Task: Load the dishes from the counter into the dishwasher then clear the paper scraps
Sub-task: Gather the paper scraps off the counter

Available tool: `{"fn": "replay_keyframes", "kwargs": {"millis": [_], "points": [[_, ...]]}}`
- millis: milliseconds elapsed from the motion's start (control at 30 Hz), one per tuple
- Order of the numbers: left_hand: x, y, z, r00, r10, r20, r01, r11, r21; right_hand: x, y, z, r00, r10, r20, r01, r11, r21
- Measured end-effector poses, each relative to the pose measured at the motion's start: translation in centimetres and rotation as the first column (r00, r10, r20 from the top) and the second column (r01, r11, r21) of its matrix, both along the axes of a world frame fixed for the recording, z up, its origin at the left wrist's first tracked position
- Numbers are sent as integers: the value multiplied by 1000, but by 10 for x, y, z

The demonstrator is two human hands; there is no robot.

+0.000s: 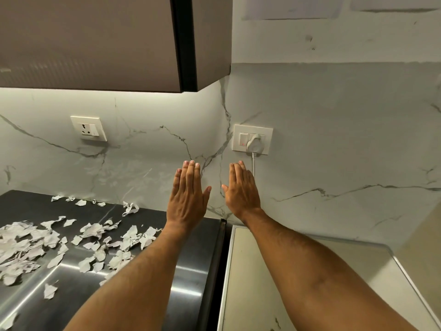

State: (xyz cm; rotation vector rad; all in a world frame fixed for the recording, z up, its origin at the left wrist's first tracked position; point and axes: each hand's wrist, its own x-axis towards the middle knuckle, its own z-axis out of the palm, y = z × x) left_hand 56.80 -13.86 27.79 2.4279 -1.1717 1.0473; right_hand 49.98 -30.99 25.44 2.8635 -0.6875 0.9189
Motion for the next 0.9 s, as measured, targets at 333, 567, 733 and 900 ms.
{"fn": "replay_keyframes", "kwargs": {"millis": [333,567,733,900], "points": [[-63,58,-21,997,-67,-46,67,998,11,-81,55,-16,997,-45,-63,46,999,14],[-120,102,-40,979,-186,-78,185,983,-14,-152,107,-30,993,-87,-76,90,995,34],[-163,147,-69,961,-243,-134,240,970,-35,-197,156,-56,987,-102,-122,107,994,30],[-204,193,-112,941,-258,-220,263,965,-7,-242,198,-91,973,-112,-200,125,991,49]]}}
